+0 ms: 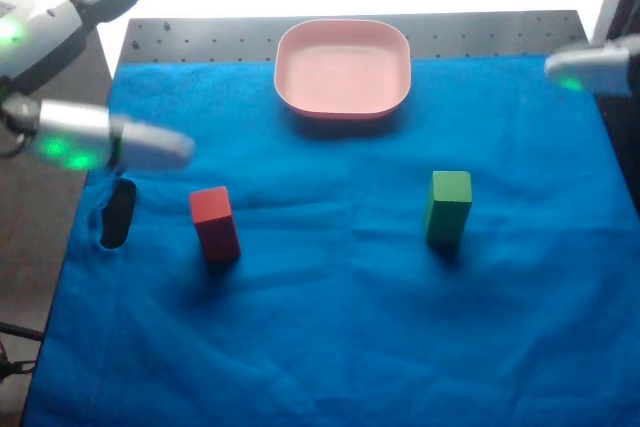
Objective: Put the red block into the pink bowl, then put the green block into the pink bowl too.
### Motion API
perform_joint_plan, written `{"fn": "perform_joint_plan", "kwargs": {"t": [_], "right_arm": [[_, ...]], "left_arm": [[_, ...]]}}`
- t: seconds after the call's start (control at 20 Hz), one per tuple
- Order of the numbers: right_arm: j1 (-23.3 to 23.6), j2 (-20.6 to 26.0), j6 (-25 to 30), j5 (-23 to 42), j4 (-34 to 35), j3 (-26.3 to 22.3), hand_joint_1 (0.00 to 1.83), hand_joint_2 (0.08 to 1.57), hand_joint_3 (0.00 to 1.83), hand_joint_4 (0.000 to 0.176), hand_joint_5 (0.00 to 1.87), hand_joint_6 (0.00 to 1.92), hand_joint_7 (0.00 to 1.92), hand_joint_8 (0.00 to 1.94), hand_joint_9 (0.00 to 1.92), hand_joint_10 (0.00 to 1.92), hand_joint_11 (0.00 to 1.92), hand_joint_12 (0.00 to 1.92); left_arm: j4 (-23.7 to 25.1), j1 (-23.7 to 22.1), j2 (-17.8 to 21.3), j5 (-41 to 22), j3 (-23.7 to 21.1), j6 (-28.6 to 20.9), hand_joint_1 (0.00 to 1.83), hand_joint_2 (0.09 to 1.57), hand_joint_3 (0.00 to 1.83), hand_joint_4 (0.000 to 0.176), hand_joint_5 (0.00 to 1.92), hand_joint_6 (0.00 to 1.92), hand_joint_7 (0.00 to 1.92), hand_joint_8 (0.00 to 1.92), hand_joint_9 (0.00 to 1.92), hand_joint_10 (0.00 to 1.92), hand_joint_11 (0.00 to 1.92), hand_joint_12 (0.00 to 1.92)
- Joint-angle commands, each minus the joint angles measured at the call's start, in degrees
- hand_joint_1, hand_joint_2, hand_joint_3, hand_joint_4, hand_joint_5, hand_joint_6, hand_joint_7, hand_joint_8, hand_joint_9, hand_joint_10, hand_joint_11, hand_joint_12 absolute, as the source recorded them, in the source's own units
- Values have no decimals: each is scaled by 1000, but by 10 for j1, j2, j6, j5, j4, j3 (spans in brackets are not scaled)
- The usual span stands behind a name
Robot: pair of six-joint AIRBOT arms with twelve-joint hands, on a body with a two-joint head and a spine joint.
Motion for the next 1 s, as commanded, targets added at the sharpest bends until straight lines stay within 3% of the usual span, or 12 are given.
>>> {"fn": "perform_joint_plan", "kwargs": {"t": [0.0, 0.15, 0.25, 0.3, 0.5, 0.6, 0.7, 0.75, 0.8, 0.85, 0.9, 0.95], "right_arm": [[9, 1, 1, 58, 7, 3, 463, 796, 21, 20, 0, 0, 0, 0, 0, 0, 0, 195], [25, 1, 1, 32, -15, 4, 441, 812, 15, 7, 0, 0, 0, 0, 0, 0, 0, 205], [46, 1, 1, 3, -44, 4, 489, 850, 14, 42, 0, 0, 0, 0, 0, 0, 0, 109], [58, 1, 1, -15, -63, 3, 519, 848, 11, 44, 0, 0, 0, 0, 0, 0, 9, 102], [66, 0, 2, -36, -92, -3, 546, 853, 4, 15, 0, 0, 0, 0, 0, 0, 12, 66], [67, 1, 11, -38, -103, -5, 550, 870, 9, 31, 0, 0, 0, 0, 0, 0, 0, 2], [67, 1, 33, -43, -125, -5, 485, 866, 6, 27, 0, 0, 0, 0, 0, 0, 0, 0], [67, 1, 39, -45, -133, -5, 464, 845, 0, 9, 0, 0, 0, 0, 0, 0, 0, 0], [67, 1, 39, -50, -140, -7, 471, 848, 0, 0, 0, 0, 0, 0, 0, 0, 0, 0], [67, 1, 39, -52, -141, -7, 471, 848, 0, 0, 0, 0, 0, 0, 0, 0, 0, 0], [67, 1, 39, -57, -143, -8, 528, 849, 0, 0, 0, 0, 0, 0, 0, 0, 0, 0], [67, 0, 39, -59, -143, -7, 529, 858, 2, 0, 0, 0, 0, 0, 0, 0, 0, 0]], "left_arm": [[1, -10, 5, -58, 1, -2, 154, 773, 29, 68, 0, 0, 0, 0, 0, 0, 0, 0], [19, -18, 10, -40, 1, -2, 156, 791, 27, 57, 0, 0, 0, 0, 0, 0, 0, 0], [49, -30, 14, -11, 1, -7, 185, 796, 24, 66, 0, 0, 0, 0, 0, 0, 0, 0], [65, -38, 16, 6, 0, -8, 195, 810, 29, 67, 0, 0, 0, 0, 0, 0, 0, 0], [118, -62, 19, 53, -5, -8, 200, 811, 19, 64, 0, 0, 19, 6, 23, 7, 29, 14], [127, -63, 20, 62, -8, -7, 198, 846, 28, 49, 0, 0, 32, 8, 33, 8, 45, 24], [139, -63, 20, 71, -11, -7, 213, 842, 18, 52, 0, 0, 69, 17, 66, 17, 55, 33], [144, -64, 20, 75, -13, -7, 270, 828, 9, 36, 0, 0, 85, 20, 94, 26, 72, 44], [157, -64, 24, 78, -20, -7, 327, 826, 1, 36, 0, 0, 98, 20, 124, 3, 11, 188], [162, -64, 25, 78, -23, -7, 327, 826, 1, 36, 0, 0, 98, 20, 124, 3, 11, 188], [172, -65, 29, 79, -31, -7, 353, 827, 0, 9, 12, 0, 113, 5, 164, 4, 1, 356], [180, -67, 30, 79, -35, -8, 461, 839, 2, 0, 49, 6, 134, 4, 201, 8, 0, 477]]}}
